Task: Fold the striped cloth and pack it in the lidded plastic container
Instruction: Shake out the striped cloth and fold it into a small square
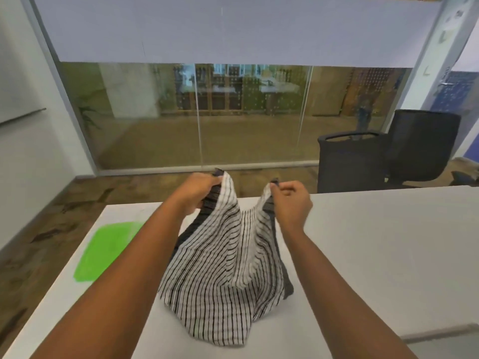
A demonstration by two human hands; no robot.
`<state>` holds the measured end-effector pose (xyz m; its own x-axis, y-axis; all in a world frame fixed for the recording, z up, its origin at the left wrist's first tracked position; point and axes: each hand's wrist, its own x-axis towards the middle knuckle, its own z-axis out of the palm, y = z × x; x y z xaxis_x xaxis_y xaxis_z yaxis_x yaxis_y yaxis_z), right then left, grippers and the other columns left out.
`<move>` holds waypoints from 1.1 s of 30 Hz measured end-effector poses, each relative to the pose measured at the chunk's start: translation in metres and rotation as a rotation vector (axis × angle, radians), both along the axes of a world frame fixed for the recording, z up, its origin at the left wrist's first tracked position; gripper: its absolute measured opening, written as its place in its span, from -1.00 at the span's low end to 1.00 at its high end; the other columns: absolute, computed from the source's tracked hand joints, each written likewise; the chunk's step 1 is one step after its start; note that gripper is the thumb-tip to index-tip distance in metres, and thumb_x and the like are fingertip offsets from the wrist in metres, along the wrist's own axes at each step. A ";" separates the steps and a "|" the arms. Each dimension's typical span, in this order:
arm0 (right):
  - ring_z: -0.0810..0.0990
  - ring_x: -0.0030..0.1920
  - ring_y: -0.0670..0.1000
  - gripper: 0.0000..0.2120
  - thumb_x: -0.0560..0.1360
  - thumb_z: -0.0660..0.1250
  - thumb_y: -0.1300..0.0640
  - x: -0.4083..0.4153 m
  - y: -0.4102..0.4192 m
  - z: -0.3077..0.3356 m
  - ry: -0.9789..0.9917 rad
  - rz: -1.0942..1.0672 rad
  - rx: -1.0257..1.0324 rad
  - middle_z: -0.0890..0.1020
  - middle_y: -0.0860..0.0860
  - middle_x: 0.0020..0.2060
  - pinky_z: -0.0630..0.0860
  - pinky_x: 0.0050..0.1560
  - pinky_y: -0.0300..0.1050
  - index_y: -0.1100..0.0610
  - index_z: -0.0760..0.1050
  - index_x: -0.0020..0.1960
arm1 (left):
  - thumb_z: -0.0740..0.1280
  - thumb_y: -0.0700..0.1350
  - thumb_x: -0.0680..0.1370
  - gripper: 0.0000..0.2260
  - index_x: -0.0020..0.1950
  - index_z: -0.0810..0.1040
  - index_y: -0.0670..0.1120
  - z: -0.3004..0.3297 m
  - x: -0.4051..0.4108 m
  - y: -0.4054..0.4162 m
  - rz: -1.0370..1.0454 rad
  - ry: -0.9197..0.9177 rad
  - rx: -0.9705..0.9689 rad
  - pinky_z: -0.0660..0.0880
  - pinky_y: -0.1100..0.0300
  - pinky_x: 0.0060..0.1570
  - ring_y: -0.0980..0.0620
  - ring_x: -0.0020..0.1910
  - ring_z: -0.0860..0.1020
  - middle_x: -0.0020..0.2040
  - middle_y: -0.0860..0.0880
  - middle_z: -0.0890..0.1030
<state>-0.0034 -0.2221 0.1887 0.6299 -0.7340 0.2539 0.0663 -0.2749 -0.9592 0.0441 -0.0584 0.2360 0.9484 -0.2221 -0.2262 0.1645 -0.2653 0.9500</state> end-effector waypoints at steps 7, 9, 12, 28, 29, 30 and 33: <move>0.45 -0.46 -0.22 -0.86 0.38 0.44 0.17 -0.001 0.040 0.006 -0.039 0.121 -0.147 0.47 -0.18 -0.49 0.40 -0.42 -0.49 0.08 0.50 -0.29 | 0.19 -0.11 0.60 -0.75 -0.23 0.50 -0.14 -0.005 -0.020 -0.031 -0.063 -0.048 0.032 0.41 0.22 -0.41 0.03 -0.37 0.51 -0.30 -0.08 0.56; 0.47 -0.46 -0.23 -0.90 0.39 0.44 0.13 -0.001 0.041 0.004 -0.040 0.115 -0.150 0.49 -0.19 -0.49 0.41 -0.39 -0.47 0.11 0.56 -0.26 | 0.17 -0.11 0.61 -0.79 -0.09 0.53 -0.18 -0.008 -0.022 -0.035 -0.055 -0.039 0.003 0.41 0.19 -0.31 0.01 -0.33 0.49 -0.27 -0.09 0.54; 0.51 -0.43 -0.25 -0.90 0.41 0.41 0.12 -0.004 0.041 0.002 -0.048 0.143 -0.182 0.62 -0.10 -0.41 0.39 -0.41 -0.58 0.14 0.66 -0.16 | 0.13 -0.08 0.62 -0.78 0.02 0.51 -0.16 -0.010 -0.023 -0.036 -0.037 -0.019 -0.037 0.41 0.19 -0.31 0.02 -0.31 0.49 -0.26 -0.07 0.54; 0.53 0.16 -0.13 -0.56 0.40 0.17 0.53 -0.013 0.029 0.001 -0.078 0.694 -0.381 0.64 0.10 0.13 0.46 0.29 -0.23 0.20 0.58 0.14 | 0.22 -0.14 0.58 -0.79 -0.25 0.47 -0.11 -0.008 -0.008 -0.028 0.014 -0.031 -0.187 0.42 0.20 -0.35 0.03 -0.35 0.50 -0.32 -0.07 0.54; 0.57 0.13 -0.11 -0.59 0.42 0.19 0.51 -0.013 0.027 0.003 -0.122 0.676 -0.290 0.65 0.07 0.08 0.51 0.26 -0.16 0.17 0.58 0.13 | 0.20 -0.12 0.59 -0.78 -0.24 0.48 -0.11 -0.007 -0.009 -0.026 0.003 -0.035 -0.196 0.43 0.21 -0.34 0.03 -0.33 0.52 -0.30 -0.07 0.56; 0.59 0.11 -0.08 -0.63 0.45 0.23 0.46 -0.012 0.024 0.004 -0.175 0.608 -0.223 0.65 0.02 0.05 0.54 0.22 -0.09 0.14 0.57 0.14 | 0.19 -0.10 0.60 -0.77 -0.22 0.49 -0.11 -0.005 -0.009 -0.024 -0.013 -0.049 -0.198 0.44 0.20 -0.32 0.02 -0.32 0.53 -0.29 -0.07 0.58; 0.54 0.08 -0.17 -0.68 0.45 0.37 0.26 -0.006 0.009 0.011 -0.212 0.471 -0.257 0.58 -0.09 0.07 0.51 0.12 -0.25 0.08 0.53 0.18 | 0.14 -0.06 0.61 -0.74 -0.21 0.52 -0.09 0.005 -0.008 -0.017 -0.116 -0.147 -0.156 0.48 0.17 -0.22 0.00 -0.24 0.58 -0.24 -0.06 0.62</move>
<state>-0.0096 -0.2134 0.1997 0.7899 -0.2845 0.5433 0.4217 -0.3912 -0.8180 0.0362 -0.0753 0.2408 0.9347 -0.3530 -0.0417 -0.0019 -0.1222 0.9925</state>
